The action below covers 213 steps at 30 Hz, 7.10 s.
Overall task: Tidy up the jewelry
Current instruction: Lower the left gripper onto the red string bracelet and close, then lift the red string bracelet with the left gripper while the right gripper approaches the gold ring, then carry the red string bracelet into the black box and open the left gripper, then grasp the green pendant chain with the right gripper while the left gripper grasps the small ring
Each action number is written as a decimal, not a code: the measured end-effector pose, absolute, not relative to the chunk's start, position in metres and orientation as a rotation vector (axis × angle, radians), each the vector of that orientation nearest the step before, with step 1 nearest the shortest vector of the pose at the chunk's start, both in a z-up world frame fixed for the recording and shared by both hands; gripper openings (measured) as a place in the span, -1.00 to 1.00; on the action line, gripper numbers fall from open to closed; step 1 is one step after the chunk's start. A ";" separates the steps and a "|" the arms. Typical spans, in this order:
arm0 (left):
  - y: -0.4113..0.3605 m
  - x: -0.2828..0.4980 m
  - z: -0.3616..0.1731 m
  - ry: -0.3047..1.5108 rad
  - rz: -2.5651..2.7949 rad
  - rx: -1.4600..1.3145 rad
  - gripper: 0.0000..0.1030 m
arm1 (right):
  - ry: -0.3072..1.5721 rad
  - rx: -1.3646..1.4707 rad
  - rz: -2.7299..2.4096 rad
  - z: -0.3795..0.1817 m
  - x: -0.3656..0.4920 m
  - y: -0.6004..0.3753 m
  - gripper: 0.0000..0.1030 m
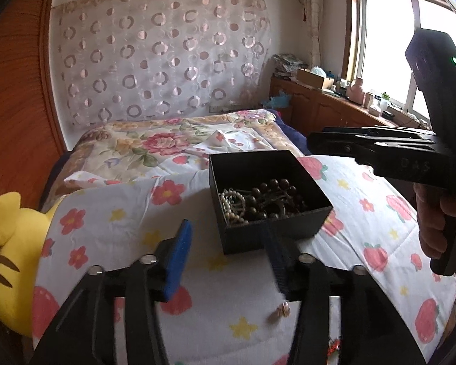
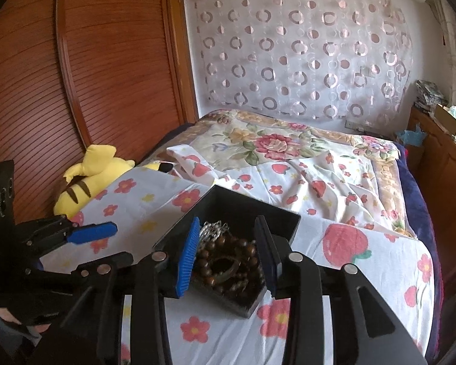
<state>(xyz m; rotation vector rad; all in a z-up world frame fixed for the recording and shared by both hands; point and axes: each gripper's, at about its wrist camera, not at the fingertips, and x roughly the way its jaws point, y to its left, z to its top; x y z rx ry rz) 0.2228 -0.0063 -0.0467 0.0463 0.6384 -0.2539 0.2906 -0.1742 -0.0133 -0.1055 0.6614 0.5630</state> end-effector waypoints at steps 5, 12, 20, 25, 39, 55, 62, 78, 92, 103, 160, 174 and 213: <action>-0.002 0.196 -0.051 0.619 -0.252 0.054 0.42 | 0.668 -0.145 0.603 -0.022 0.249 -0.181 -0.23; 0.007 0.166 -0.062 0.640 -0.275 0.005 0.57 | 0.708 -0.195 0.631 -0.047 0.194 -0.190 -0.25; 0.004 0.136 -0.078 0.699 -0.309 -0.015 0.57 | 0.776 -0.176 0.658 -0.080 0.145 -0.203 -0.33; -0.005 0.119 -0.086 0.725 -0.343 -0.007 0.29 | 0.805 -0.180 0.644 -0.096 0.133 -0.211 -0.33; -0.041 0.118 -0.112 0.864 -0.439 -0.009 -0.49 | 0.811 -0.133 0.629 -0.110 0.128 -0.226 -0.33; -0.042 0.107 -0.095 0.788 -0.446 -0.037 -0.96 | 0.794 -0.136 0.625 -0.111 0.126 -0.226 -0.33; -0.031 0.099 -0.070 0.710 -0.442 -0.068 -0.96 | 0.807 -0.146 0.639 -0.109 0.126 -0.222 -0.33; -0.009 0.084 -0.051 0.637 -0.406 -0.084 -0.96 | 0.861 -0.254 0.700 -0.114 0.126 -0.182 -0.33; -0.001 0.083 -0.051 0.626 -0.386 -0.098 -0.96 | 0.823 -0.346 0.703 -0.114 0.114 -0.173 -0.50; 0.003 0.088 -0.047 0.613 -0.369 -0.090 -0.96 | 0.787 -0.325 0.717 -0.102 0.110 -0.175 -0.51; -0.054 0.295 -0.018 0.669 -0.280 0.048 -0.81 | 0.686 -0.195 0.527 -0.052 0.259 -0.204 -0.16; -0.026 0.236 -0.043 0.609 -0.222 0.088 0.85 | 0.737 -0.195 0.678 -0.083 0.185 -0.178 -0.16; -0.021 0.189 -0.105 0.817 -0.366 0.102 0.05 | 0.733 -0.310 0.657 -0.069 0.152 -0.186 -0.83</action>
